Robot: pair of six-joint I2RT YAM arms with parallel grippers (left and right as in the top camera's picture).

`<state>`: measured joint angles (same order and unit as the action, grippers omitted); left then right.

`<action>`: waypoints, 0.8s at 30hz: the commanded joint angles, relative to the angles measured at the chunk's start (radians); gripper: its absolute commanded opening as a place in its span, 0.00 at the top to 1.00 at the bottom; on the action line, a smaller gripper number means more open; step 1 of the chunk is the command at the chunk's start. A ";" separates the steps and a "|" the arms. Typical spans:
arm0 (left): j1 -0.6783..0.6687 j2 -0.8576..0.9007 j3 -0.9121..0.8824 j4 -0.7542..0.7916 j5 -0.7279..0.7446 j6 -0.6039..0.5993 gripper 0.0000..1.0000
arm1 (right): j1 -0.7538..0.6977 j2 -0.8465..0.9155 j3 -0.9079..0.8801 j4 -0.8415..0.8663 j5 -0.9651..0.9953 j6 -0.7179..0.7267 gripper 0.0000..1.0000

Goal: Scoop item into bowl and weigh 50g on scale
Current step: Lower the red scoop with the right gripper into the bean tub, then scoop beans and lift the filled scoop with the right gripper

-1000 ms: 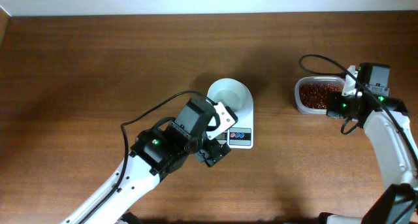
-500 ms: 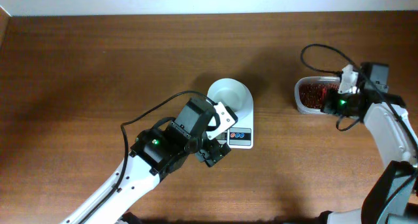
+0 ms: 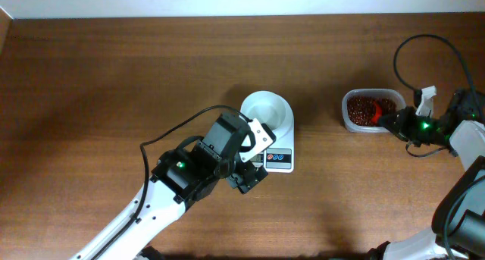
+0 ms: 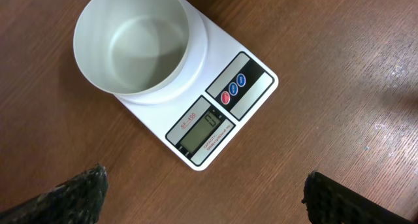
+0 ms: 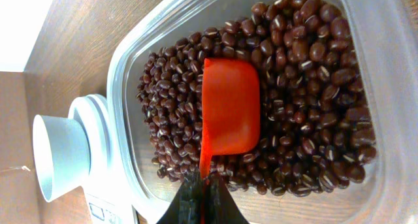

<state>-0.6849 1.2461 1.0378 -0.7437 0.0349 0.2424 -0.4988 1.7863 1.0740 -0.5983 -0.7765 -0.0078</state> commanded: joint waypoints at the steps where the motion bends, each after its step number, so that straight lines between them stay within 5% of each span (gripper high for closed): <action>1: 0.005 -0.012 -0.003 0.003 0.014 -0.013 0.01 | 0.005 0.031 -0.019 -0.042 0.001 -0.015 0.96; 24: 0.005 -0.012 -0.003 0.003 0.014 -0.013 0.01 | -0.158 0.027 -0.008 -0.060 -0.342 -0.014 0.96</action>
<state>-0.6849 1.2461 1.0378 -0.7433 0.0349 0.2424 -0.6312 1.8061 1.0626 -0.6575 -1.0576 -0.0078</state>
